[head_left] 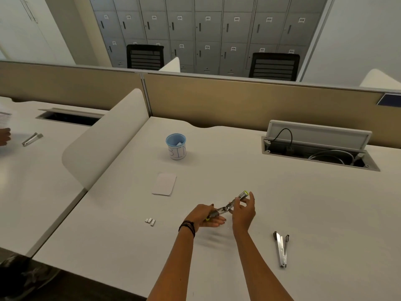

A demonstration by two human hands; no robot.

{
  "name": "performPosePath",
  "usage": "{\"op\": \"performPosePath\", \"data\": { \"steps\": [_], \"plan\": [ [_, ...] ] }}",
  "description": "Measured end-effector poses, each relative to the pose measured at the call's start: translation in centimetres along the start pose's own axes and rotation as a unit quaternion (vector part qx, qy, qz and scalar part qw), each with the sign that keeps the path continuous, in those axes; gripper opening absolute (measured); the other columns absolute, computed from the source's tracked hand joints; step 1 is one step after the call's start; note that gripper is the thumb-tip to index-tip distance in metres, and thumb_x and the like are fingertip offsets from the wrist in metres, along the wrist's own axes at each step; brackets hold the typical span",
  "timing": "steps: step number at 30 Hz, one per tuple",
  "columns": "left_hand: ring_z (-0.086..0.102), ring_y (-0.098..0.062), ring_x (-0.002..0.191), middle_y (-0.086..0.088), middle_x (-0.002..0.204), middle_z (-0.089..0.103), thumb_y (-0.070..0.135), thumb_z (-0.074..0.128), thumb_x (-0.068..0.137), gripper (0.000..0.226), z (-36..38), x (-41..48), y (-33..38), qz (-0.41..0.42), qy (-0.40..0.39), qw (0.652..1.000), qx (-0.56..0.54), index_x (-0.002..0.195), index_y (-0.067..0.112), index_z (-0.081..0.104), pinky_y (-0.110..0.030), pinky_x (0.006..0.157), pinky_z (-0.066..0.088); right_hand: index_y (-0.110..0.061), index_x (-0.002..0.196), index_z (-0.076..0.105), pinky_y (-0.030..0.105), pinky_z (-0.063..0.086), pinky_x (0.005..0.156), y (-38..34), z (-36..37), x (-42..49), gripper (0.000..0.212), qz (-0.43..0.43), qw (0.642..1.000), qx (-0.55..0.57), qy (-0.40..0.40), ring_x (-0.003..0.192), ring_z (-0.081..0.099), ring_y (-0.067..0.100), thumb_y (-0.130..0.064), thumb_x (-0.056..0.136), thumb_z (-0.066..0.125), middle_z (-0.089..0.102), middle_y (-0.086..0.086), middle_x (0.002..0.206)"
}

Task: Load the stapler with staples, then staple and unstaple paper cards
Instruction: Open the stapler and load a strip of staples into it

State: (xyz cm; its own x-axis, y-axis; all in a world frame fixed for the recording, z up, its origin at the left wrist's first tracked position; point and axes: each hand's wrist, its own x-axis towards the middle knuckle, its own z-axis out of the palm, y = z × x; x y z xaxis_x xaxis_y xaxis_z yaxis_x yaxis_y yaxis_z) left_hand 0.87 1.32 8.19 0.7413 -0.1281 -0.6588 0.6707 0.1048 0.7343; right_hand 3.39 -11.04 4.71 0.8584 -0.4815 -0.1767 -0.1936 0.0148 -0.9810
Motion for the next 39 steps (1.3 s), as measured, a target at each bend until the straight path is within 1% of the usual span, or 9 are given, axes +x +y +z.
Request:
{"op": "performPosePath", "data": {
  "steps": [6,10,12,18,21,23,26,32,39],
  "plan": [
    [0.071,-0.017,0.061,-0.013,0.075,0.073,0.053,0.018,0.097,0.071,0.8,-0.2,1.7,0.058,0.011,0.996,0.062,0.108,-0.002,0.062,-0.024,0.058,0.059,-0.011,0.136,0.041,0.047,0.059,0.069,-0.2,-0.1,-0.7,0.050,-0.018,1.000,-0.015,-0.009,0.079,0.066,0.030,-0.004,0.089,0.057,0.061,0.020,0.112],
    [0.072,-0.020,0.072,-0.013,0.080,0.072,0.062,0.013,0.093,0.076,1.4,0.1,0.9,0.105,0.005,0.994,0.030,0.109,0.006,0.062,-0.031,0.065,0.060,-0.009,0.131,0.046,0.014,0.052,0.052,0.1,-0.6,-0.7,0.044,-0.027,0.999,-0.017,-0.012,0.071,0.063,0.024,-0.004,0.089,0.057,0.063,0.020,0.107],
    [0.070,-0.017,0.071,-0.010,0.078,0.070,0.056,0.019,0.096,0.066,2.0,0.4,0.4,0.141,0.024,0.989,0.033,0.108,0.009,0.063,-0.031,0.065,0.060,-0.009,0.128,0.047,0.010,0.049,0.048,0.4,-0.7,-0.9,0.040,-0.020,0.999,-0.016,-0.025,0.067,0.062,0.018,-0.004,0.089,0.056,0.062,0.018,0.104],
    [0.057,-0.010,0.084,-0.003,0.105,0.055,0.034,0.058,0.090,0.030,1.9,2.3,-2.2,0.254,0.172,0.926,0.222,0.114,0.017,0.062,-0.016,0.073,0.047,-0.011,0.130,0.048,0.020,0.056,0.049,1.1,-0.8,-1.2,0.042,0.013,0.997,-0.009,-0.075,0.073,0.065,0.018,0.001,0.089,0.054,0.060,0.017,0.107],
    [0.059,-0.016,0.091,-0.010,0.113,0.061,0.035,0.050,0.094,0.034,1.5,2.7,-2.8,0.189,0.148,0.950,0.198,0.119,0.013,0.058,-0.025,0.077,0.052,-0.011,0.132,0.046,0.022,0.057,0.051,0.6,-0.7,-1.4,0.044,0.025,0.996,-0.006,-0.091,0.076,0.064,0.017,0.002,0.091,0.049,0.059,0.016,0.109],
    [0.063,-0.015,0.078,-0.010,0.102,0.067,0.035,0.040,0.098,0.035,1.7,2.5,-2.8,0.142,0.091,0.975,0.145,0.111,0.010,0.061,-0.024,0.067,0.054,-0.013,0.132,0.047,0.025,0.057,0.062,0.2,-0.4,-1.5,0.039,0.027,0.995,-0.011,-0.093,0.077,0.062,0.011,-0.003,0.094,0.045,0.057,0.010,0.109],
    [0.062,-0.010,0.062,-0.005,0.081,0.068,0.033,0.034,0.101,0.040,1.7,2.3,-2.9,0.143,0.072,0.980,0.119,0.105,0.008,0.064,-0.020,0.058,0.054,-0.023,0.125,0.053,0.046,0.054,0.087,-0.5,0.1,-2.0,0.031,0.039,0.993,-0.006,-0.113,0.095,0.064,0.022,-0.023,0.098,0.037,0.060,0.007,0.120],
    [0.059,-0.009,0.052,-0.015,0.083,0.065,0.031,0.032,0.101,0.048,1.9,2.8,-2.9,0.161,0.111,0.974,0.110,0.110,-0.004,0.063,-0.026,0.060,0.058,-0.011,0.116,0.056,0.035,0.057,0.070,-2.5,0.4,-2.4,0.047,0.050,0.987,0.028,-0.152,0.090,0.064,0.026,-0.046,0.097,0.031,0.064,0.010,0.102],
    [0.053,-0.013,0.059,-0.005,0.069,0.047,0.028,0.034,0.101,0.037,2.0,2.2,-2.4,0.175,0.105,0.976,0.072,0.096,0.002,0.060,-0.019,0.048,0.055,-0.011,0.112,0.052,0.047,0.053,0.086,-2.9,0.8,-2.9,0.050,0.041,0.989,0.035,-0.141,0.093,0.062,0.030,-0.049,0.095,0.026,0.061,0.016,0.100]
  ]
}}
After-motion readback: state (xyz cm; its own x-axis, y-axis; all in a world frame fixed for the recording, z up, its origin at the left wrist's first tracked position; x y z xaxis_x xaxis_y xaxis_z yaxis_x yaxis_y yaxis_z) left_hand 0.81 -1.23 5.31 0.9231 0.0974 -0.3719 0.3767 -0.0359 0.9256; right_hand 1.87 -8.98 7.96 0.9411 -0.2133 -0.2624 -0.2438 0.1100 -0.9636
